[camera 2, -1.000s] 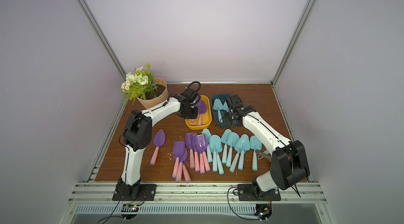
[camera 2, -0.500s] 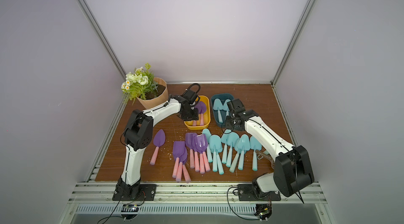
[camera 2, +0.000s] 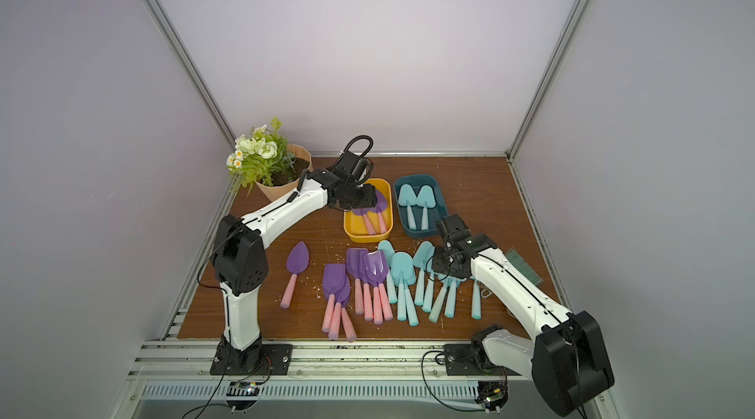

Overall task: Sort the small shovels by color and place them into the storage box
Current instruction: Place the shovel in the storage box, then pick up the shovel from the center of the board.

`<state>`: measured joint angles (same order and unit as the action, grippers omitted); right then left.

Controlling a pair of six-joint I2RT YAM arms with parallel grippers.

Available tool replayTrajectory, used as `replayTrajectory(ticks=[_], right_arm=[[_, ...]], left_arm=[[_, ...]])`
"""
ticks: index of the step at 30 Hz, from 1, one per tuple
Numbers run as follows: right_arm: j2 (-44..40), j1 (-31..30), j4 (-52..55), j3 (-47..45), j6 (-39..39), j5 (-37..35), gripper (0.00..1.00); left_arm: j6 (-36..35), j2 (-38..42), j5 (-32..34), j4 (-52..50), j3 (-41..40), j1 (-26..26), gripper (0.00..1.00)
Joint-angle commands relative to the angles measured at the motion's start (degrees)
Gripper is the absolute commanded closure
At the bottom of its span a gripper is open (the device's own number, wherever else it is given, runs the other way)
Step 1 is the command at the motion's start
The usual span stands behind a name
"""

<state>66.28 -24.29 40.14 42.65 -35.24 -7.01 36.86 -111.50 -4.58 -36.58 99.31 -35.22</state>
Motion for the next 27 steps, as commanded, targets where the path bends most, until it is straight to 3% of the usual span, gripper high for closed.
replayTrajectory(ticks=[1, 16, 21, 24, 27], right_arm=[[-2.3, -0.1, 2.9, -4.6, -4.7, 3.5, 0.59], [-7.3, -0.2, 2.6, -13.0, -9.8, 6.5, 0.62], [-7.4, -0.6, 2.7, -12.9, -12.0, 3.7, 0.65], [-6.8, -0.6, 2.2, -13.0, -12.2, 2.5, 0.71], [-6.3, -0.6, 3.1, -12.1, -12.4, 1.0, 0.84]], left_arm=[[1.5, 3.4, 2.9, 3.3, -4.5, -1.7, 0.38], [2.1, 6.5, 2.3, 6.0, -10.8, -2.0, 0.36], [2.3, 7.1, 2.4, 5.9, -11.1, -2.0, 0.36], [2.1, 7.4, 2.6, 6.0, -11.1, -2.0, 0.36], [2.0, 7.5, 2.6, 6.0, -11.1, -2.0, 0.36]])
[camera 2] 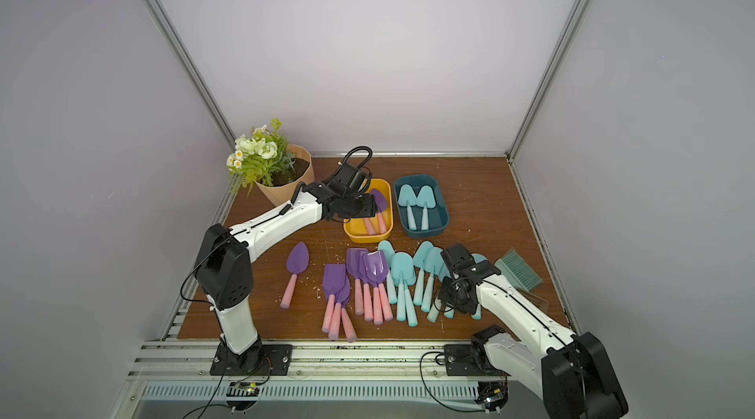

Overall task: Sort the small shovels by color and place them into the storage box
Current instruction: Pick up the shovel from the center of the board.

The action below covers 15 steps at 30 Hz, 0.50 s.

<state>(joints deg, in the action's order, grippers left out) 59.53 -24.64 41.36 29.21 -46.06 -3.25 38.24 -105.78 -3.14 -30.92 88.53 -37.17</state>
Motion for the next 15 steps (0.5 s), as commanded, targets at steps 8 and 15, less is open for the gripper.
replayTrajectory(ticks=[8, 15], right_arm=[[0.2, -0.2, 7.9, 13.7, 0.8, -9.4, 0.91], [11.2, -0.2, 4.5, 32.1, 11.0, -9.7, 0.91]], left_arm=[[1.0, 2.4, 0.9, 0.9, -1.5, 0.0, 0.36], [2.8, 4.9, 0.6, 3.1, -7.6, 0.0, 0.36]])
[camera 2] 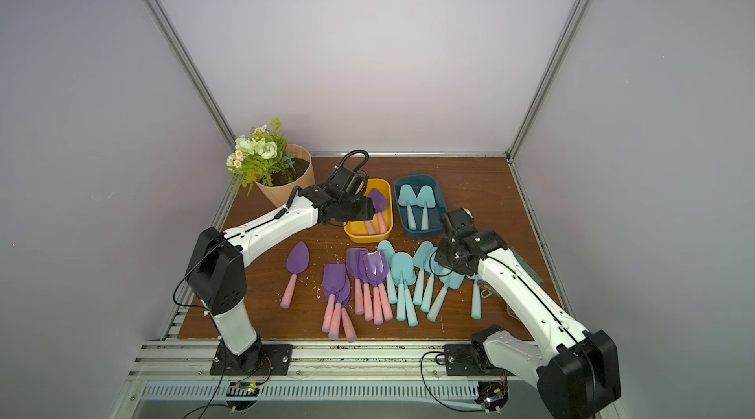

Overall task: Sort the small shovels by color and place them into the storage box
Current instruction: Pick up the shovel from the center of the board, then place the shovel in the storage box.

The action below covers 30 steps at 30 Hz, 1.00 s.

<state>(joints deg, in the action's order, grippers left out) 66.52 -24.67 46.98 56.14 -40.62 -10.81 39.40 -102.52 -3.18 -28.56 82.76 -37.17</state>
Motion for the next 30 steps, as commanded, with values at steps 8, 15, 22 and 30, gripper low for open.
replayTrajectory(ticks=[8, 15, 22, 30], right_arm=[[25.8, 0.0, -7.2, 23.3, 15.2, -0.5, 0.91], [41.2, 0.0, -7.4, 35.4, 19.8, -2.6, 0.92], [48.6, 0.2, -4.9, 39.5, 21.3, -2.7, 0.91], [49.2, 0.7, -4.9, 36.0, 21.6, -4.9, 0.88]], left_arm=[[4.9, 7.0, 1.5, 3.4, -9.9, 0.0, 0.35], [4.3, 8.9, 2.3, 1.7, -10.9, 0.5, 0.34], [3.2, 10.6, 2.1, -0.6, -13.2, 3.2, 0.34], [3.4, 12.7, 2.1, -0.8, -16.7, 4.8, 0.34]])
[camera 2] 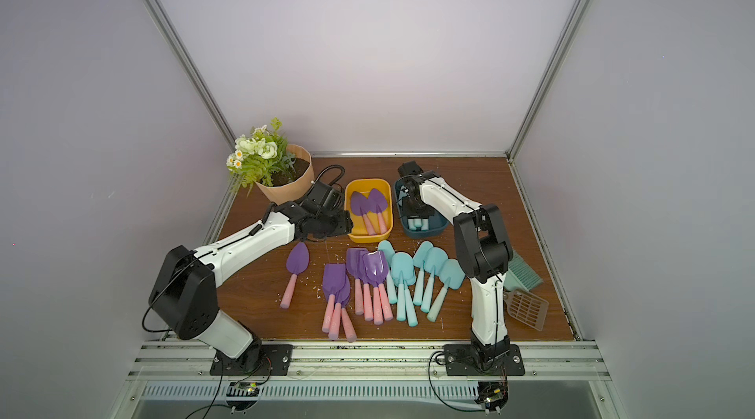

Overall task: Sort the small shovels by color and place them into the storage box
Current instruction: Place the shovel in the storage box.

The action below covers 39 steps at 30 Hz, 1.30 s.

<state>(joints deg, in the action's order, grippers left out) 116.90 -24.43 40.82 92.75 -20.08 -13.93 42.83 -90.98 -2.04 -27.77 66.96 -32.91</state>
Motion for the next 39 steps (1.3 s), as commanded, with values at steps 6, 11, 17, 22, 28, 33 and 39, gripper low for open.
replayTrajectory(ticks=[6, 11, 17, 22, 28, 33, 39], right_arm=[[-0.2, 0.9, 0.5, -1.2, 0.6, -1.0, 0.79], [-0.4, 1.0, 0.4, -0.7, 0.2, -1.4, 0.64], [-3.0, 1.0, 1.6, 0.4, -0.8, -2.1, 0.56], [-8.6, 1.1, 1.6, -0.9, -2.1, -2.2, 0.56], [-16.7, 1.0, -0.3, -6.7, -3.5, 2.1, 0.55], [-20.7, 1.0, -1.6, -11.6, -4.5, 6.2, 0.54], [-22.6, 1.0, -1.4, -12.8, -4.9, 7.5, 0.54]], left_arm=[[0.8, 2.4, 2.0, -2.3, -3.5, 0.8, 0.33], [1.2, 4.0, 5.2, -4.7, -4.3, 1.1, 0.32], [2.3, 5.6, 7.7, -7.8, -5.7, 1.3, 0.31], [2.7, 7.9, 7.9, -11.6, -9.5, 1.3, 0.31], [4.8, 13.8, 10.6, -17.4, -16.8, 1.8, 0.30], [6.4, 18.4, 12.9, -21.2, -20.6, 2.4, 0.30], [7.5, 20.3, 9.5, -21.5, -26.1, 2.4, 0.30]])
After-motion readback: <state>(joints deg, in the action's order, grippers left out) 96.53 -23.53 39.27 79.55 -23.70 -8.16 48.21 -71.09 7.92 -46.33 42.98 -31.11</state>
